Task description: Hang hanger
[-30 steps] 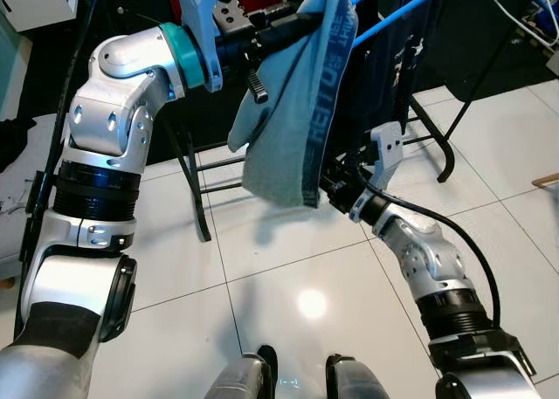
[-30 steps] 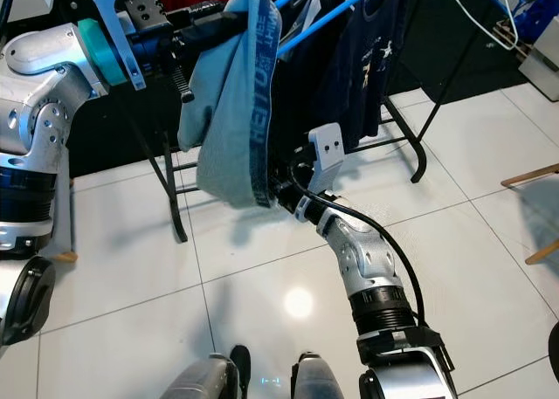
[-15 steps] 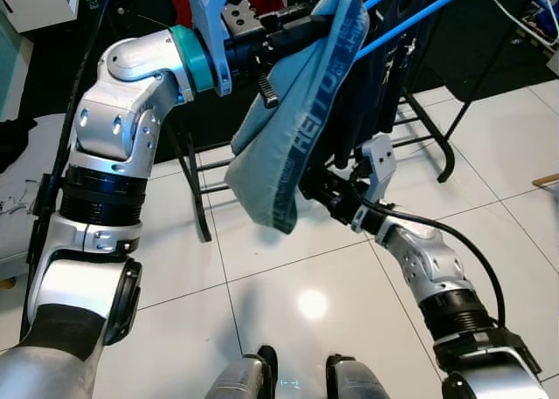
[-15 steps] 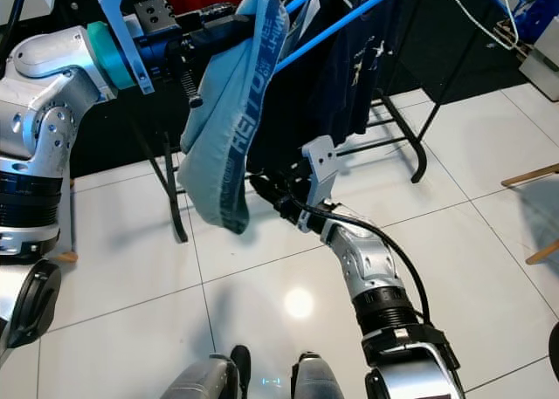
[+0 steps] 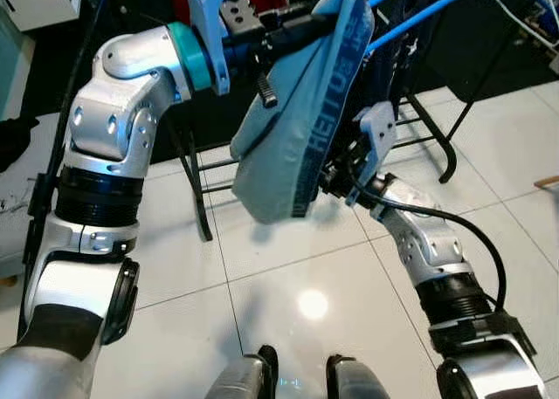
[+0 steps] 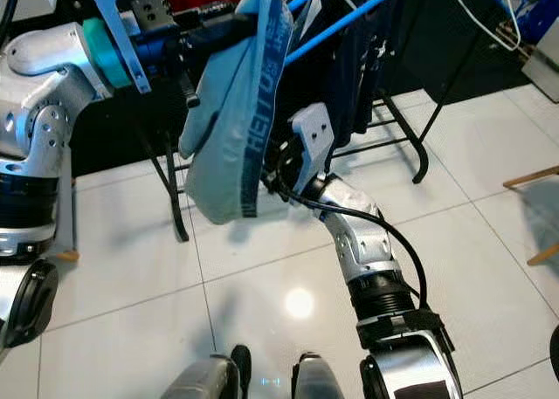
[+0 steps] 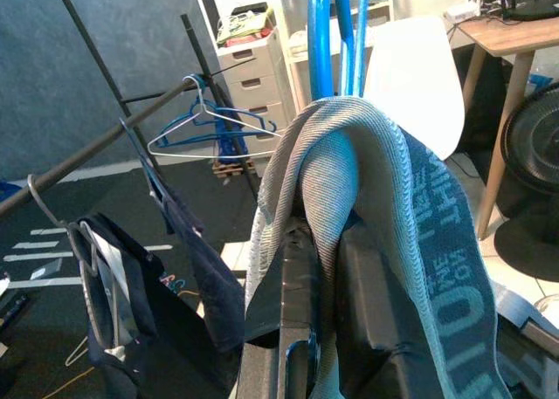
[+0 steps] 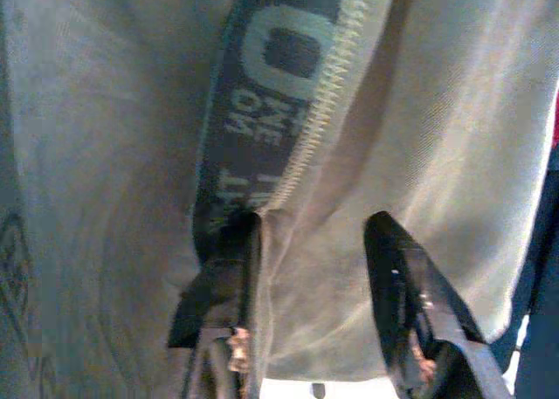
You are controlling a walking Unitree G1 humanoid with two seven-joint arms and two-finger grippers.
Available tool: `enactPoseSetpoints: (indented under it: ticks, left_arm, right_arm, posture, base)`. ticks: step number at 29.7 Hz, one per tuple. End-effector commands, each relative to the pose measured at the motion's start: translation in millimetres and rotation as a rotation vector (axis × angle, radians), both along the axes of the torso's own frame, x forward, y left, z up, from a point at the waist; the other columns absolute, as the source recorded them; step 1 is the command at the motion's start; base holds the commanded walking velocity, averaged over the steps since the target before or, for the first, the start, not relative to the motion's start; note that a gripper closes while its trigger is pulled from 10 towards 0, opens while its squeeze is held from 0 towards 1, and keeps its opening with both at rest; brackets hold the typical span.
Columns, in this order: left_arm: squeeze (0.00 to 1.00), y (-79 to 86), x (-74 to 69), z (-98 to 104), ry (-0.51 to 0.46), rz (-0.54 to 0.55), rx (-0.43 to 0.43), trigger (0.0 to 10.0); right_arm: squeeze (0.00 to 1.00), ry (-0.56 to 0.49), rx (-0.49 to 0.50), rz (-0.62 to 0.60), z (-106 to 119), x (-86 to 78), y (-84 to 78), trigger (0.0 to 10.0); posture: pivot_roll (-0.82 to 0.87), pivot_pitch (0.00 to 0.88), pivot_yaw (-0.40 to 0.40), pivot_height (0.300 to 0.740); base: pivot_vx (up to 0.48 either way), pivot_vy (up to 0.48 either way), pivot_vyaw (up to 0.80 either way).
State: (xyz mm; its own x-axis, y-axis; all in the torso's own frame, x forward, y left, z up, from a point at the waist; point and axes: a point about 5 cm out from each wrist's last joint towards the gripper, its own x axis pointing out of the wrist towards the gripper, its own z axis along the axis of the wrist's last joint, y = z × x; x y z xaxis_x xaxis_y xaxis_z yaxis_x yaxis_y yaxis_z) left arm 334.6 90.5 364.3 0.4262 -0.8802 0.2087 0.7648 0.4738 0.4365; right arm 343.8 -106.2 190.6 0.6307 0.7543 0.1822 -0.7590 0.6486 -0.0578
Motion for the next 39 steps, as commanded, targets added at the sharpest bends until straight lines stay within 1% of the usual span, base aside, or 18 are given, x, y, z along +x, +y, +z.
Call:
enactPoseSetpoints:
  ticks: [1,4,5,7,8,13,15,20,23,24,26,27,32,34,35,37,38,39]
  left_arm:
    - [0.0,0.5,-2.1,0,-0.004,-0.008,0.008,10.0]
    - [0.0,-0.2,-1.4,-1,-0.003,-0.009,0.008,10.0]
    - [0.0,-0.5,-0.9,-1,-0.003,-0.007,0.008,10.0]
    - [0.0,-0.8,-0.6,-1,-0.002,-0.006,0.009,10.0]
    - [0.0,-1.2,-0.1,-2,0.0,-0.004,0.009,10.0]
    - [0.0,-1.8,0.4,-3,0.002,-0.003,0.011,10.0]
    - [0.0,-1.2,0.2,-2,0.003,-0.003,0.013,10.0]
    - [0.0,-1.2,0.5,-2,0.003,-0.002,0.013,10.0]
    - [0.0,-2.2,0.5,-2,0.003,-0.004,0.012,10.0]
    - [0.0,-2.7,0.3,-1,0.002,-0.006,0.011,10.0]
    - [0.0,-3.0,0.2,-1,0.001,-0.007,0.01,10.0]
    - [0.0,-3.1,-0.2,-1,0.0,-0.008,0.01,10.0]
    - [0.0,-3.1,-0.8,0,-0.001,-0.01,0.01,10.0]
    - [0.0,-2.8,-1.5,0,0.0,-0.01,0.011,10.0]
    - [0.0,-2.8,-1.5,0,0.0,-0.01,0.011,10.0]
    - [0.0,-2.7,-2.2,0,0.0,-0.01,0.01,10.0]
    - [0.0,-2.7,-2.3,0,0.0,-0.01,0.01,10.0]
    - [0.0,-2.7,-2.3,0,0.0,-0.01,0.01,10.0]
  right_arm:
    - [1.0,0.02,-0.005,0.005,-9,-1.8,0.7,10.0]
    - [1.0,0.006,-0.026,0.015,-10,-4.7,1.5,10.0]
    - [0.36,-0.008,-0.032,0.008,-9,-6.4,0.8,10.0]
    - [0.36,-0.018,-0.034,0.002,-7,-8.7,-0.1,10.0]
    - [0.0,-0.032,-0.033,0.011,-4,-13.0,-0.1,10.0]
    - [0.0,-0.054,-0.033,0.032,0,-20.4,1.2,10.0]
    - [0.0,-0.091,-0.027,0.114,11,-32.9,10.2,10.0]
    - [0.0,-0.095,-0.021,0.136,15,-35.6,14.6,10.0]
    - [0.0,-0.075,-0.044,0.112,7,-28.5,14.1,10.0]
    - [0.0,-0.041,-0.063,0.096,-1,-21.6,13.2,10.0]
    - [0.0,-0.016,-0.076,0.085,-6,-17.3,12.7,10.0]
    - [0.0,0.015,-0.091,0.07,-12,-10.3,11.3,10.0]
    - [0.0,0.057,-0.114,0.038,-19,-0.6,8.8,10.0]
    - [0.0,0.124,-0.157,-0.033,-28,8.6,5.2,10.0]
    - [0.0,0.124,-0.157,-0.033,-28,8.6,5.2,10.0]
    - [0.0,0.164,-0.208,-0.105,-38,11.5,-1.0,10.0]
    - [0.0,0.184,-0.226,-0.133,-45,9.6,-6.1,10.0]
    - [0.0,0.184,-0.226,-0.133,-45,9.6,-6.1,10.0]
  posture:
    - [-0.05,0.118,0.139,0.74]
    - [-0.05,0.118,0.138,0.74]
    - [-0.05,0.118,0.139,0.74]
    - [-0.05,0.118,0.139,0.74]
    - [-0.05,0.121,0.142,0.74]
    - [-0.05,0.12,0.142,0.74]
    - [-0.04,0.119,0.142,0.74]
    - [-0.04,0.12,0.144,0.74]
    - [-0.04,0.12,0.145,0.74]
    - [-0.04,0.12,0.145,0.74]
    - [-0.04,0.12,0.145,0.74]
    - [-0.03,0.12,0.145,0.74]
    - [-0.03,0.12,0.144,0.74]
    - [-0.03,0.12,0.14,0.74]
    - [-0.03,0.12,0.14,0.74]
    - [-0.03,0.12,0.14,0.74]
    - [-0.03,0.123,0.141,0.74]
    - [-0.03,0.123,0.141,0.74]
  base:
    - [0.0,0.0,0.0]
    - [0.0,0.0,0.0]
    - [0.0,0.0,0.0]
    - [0.0,0.0,0.0]
    - [0.0,0.0,0.0]
    - [0.0,0.0,0.0]
    - [0.0,0.0,0.0]
    - [0.0,0.0,0.0]
    - [0.0,0.0,0.0]
    - [0.0,0.0,0.0]
    - [0.0,0.0,0.0]
    - [0.0,0.0,0.0]
    - [0.0,0.0,0.0]
    - [0.0,0.0,0.0]
    - [0.0,0.0,0.0]
    - [0.0,0.0,0.0]
    - [0.0,0.0,0.0]
    - [0.0,0.0,0.0]
